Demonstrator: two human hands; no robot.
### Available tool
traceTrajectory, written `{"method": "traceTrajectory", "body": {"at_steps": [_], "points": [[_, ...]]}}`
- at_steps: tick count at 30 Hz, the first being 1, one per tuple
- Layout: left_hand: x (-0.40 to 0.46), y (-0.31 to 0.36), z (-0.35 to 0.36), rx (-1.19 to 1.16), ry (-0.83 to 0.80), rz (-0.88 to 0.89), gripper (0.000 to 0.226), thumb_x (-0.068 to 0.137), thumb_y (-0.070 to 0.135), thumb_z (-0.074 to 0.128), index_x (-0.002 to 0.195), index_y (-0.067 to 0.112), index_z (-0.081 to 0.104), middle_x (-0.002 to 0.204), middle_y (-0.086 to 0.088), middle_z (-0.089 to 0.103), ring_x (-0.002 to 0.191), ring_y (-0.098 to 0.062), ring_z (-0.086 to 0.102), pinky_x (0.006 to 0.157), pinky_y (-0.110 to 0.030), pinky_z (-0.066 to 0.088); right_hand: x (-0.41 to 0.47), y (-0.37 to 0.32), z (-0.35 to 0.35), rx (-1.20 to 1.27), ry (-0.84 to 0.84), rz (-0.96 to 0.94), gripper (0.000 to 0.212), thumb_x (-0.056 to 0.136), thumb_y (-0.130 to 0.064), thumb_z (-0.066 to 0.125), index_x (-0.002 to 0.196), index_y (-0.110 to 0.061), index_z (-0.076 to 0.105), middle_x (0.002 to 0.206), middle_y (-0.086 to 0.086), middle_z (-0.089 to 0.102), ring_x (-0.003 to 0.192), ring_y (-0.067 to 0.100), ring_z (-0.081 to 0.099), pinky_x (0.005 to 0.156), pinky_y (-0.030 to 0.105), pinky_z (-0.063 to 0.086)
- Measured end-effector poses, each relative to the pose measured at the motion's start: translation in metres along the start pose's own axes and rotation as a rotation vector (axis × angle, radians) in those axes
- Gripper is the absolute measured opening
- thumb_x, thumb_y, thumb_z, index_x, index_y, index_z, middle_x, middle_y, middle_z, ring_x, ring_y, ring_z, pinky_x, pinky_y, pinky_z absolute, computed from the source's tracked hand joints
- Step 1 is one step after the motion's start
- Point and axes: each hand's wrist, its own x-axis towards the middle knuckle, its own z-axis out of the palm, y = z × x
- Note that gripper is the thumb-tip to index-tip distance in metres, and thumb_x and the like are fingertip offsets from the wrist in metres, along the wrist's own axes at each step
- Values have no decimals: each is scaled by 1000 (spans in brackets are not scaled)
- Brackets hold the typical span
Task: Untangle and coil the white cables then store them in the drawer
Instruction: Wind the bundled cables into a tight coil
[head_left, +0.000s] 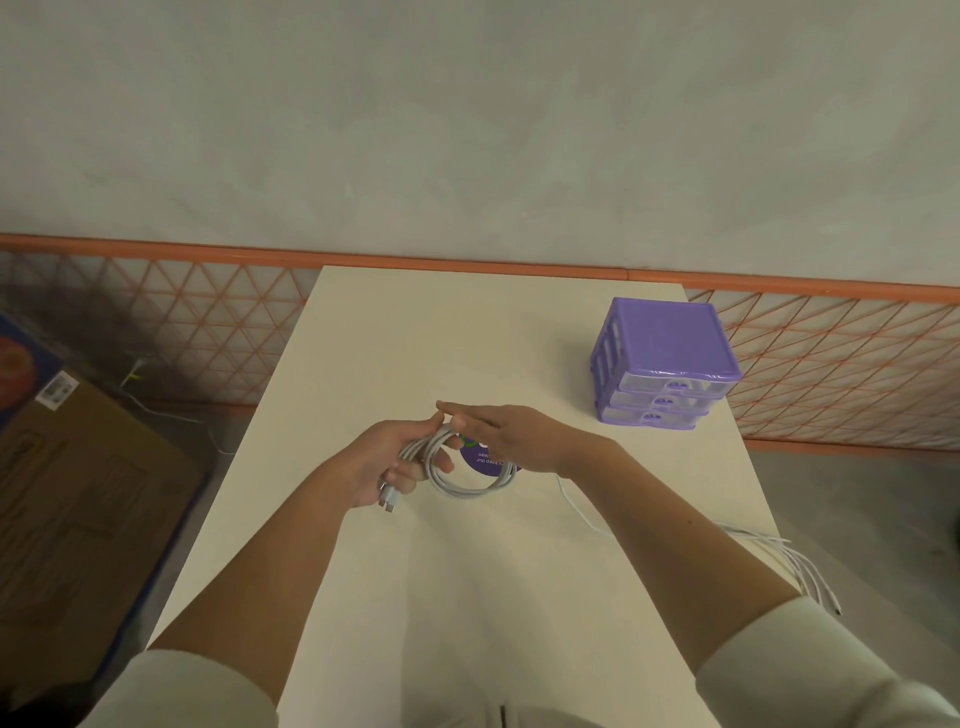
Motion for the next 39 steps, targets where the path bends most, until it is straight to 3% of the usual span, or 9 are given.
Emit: {"method": "traceTrajectory", "body": {"at_steps": [3,5,7,13,19,24,30,34,39], "points": [[1,1,5,74,9,38,39,97,45,47,84,13,64,64,-2,56,37,-3,22,36,-15,17,6,0,4,-43,65,100,50,96,-64,32,105,-27,64,101,-6,65,82,17,52,75,29,43],[2,2,8,86,24,86,39,96,49,46,79,16,57,59,2,46,39,-5,19,38,-17,16,10,1,6,-26,152,165,54,93,-67,36,70,-21,51,69,-5,52,65,15,47,63,28,40],[3,2,9,52,37,126,39,96,50,46,76,16,55,57,3,38,41,-6,16,39,-18,14,13,4,9,47,214,183,59,90,-70,41,61,-18,40,59,-4,44,57,15,41,58,26,36],[8,-1,16,13,16,153,42,99,49,43,81,15,61,61,1,50,41,-5,19,38,-17,16,18,18,14,136,323,211,64,84,-73,47,68,-12,45,63,2,47,62,19,44,57,28,37],[9,16,17,913,295,217,51,101,51,32,95,11,63,76,2,56,71,-20,54,62,-27,37,19,29,23,-2,334,240,73,82,-81,36,103,-17,66,94,3,68,89,23,63,71,33,52],[3,25,21,1139,397,252,53,102,48,28,86,8,59,76,-2,57,72,-22,52,61,-30,37,16,21,20,-143,371,271,70,88,-76,32,104,-16,64,98,4,67,92,23,62,69,30,47],[3,38,23,714,214,-105,41,105,33,34,80,12,59,74,-4,58,67,-20,56,74,-31,47,14,22,16,-254,407,324,69,90,-74,29,98,-14,63,90,2,63,84,23,58,62,28,38],[-10,48,20,781,162,-96,34,104,28,39,101,16,71,76,6,56,76,-9,48,76,-24,39,12,19,15,-246,427,363,70,89,-75,28,95,-14,62,87,2,62,82,23,57,65,29,40],[-8,44,16,178,68,-75,20,96,13,57,102,0,71,75,-4,64,64,-9,58,64,-17,56,13,19,11,-322,405,362,54,97,-62,29,117,-24,61,87,-2,52,79,19,51,49,22,29]]}}
